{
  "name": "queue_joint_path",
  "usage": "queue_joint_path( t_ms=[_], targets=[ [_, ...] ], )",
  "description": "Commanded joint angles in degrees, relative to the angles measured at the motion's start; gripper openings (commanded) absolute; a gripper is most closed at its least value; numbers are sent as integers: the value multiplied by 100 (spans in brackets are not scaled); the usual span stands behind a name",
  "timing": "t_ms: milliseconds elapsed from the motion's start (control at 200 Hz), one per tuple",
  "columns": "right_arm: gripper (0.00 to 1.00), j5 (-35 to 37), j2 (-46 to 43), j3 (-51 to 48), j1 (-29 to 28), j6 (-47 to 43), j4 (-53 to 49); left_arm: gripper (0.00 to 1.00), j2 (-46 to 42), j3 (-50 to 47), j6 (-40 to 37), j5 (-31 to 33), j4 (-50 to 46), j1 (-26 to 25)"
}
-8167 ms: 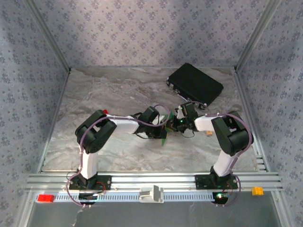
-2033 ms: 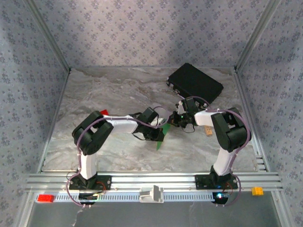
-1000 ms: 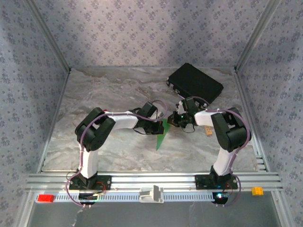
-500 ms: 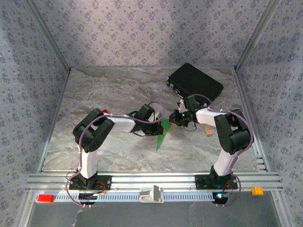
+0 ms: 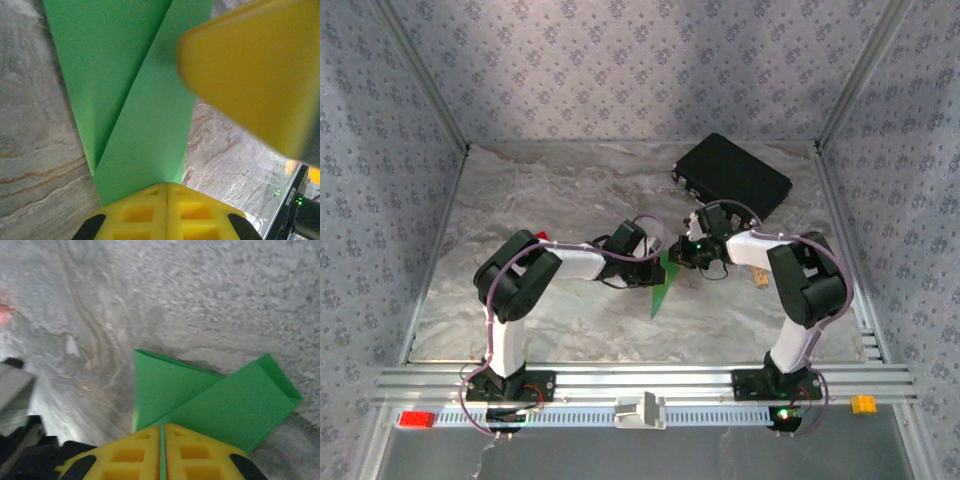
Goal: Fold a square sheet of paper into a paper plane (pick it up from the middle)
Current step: Fold the wing for the fifth time at the center of the table.
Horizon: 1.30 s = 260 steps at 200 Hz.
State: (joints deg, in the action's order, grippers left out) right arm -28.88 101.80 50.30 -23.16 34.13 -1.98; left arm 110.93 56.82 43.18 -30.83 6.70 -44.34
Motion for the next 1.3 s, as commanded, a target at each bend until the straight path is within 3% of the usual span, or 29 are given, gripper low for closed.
queue_joint_path(
  t_ms=[0,275,545,889,1049,1294],
  targets=[
    [11,179,253,-70,282,-135,34,0,113,-231,34,68,-450,-35],
    [11,14,411,49,898,-170,285,0,95,-281,67,86,-418,-38],
    [13,26,-212,-4,1019,-227,89,0,15,-332,116,139,-365,-43],
    [16,47,-1057,-753,595,140,270,0,-21,-215,164,134,-354,-64],
    [14,-317,-686,-647,237,398,663,0,-19,-197,165,141,-363,-60],
    [12,-64,-13,-372,42,291,620,0,-28,-200,182,139,-373,-66]
  ],
)
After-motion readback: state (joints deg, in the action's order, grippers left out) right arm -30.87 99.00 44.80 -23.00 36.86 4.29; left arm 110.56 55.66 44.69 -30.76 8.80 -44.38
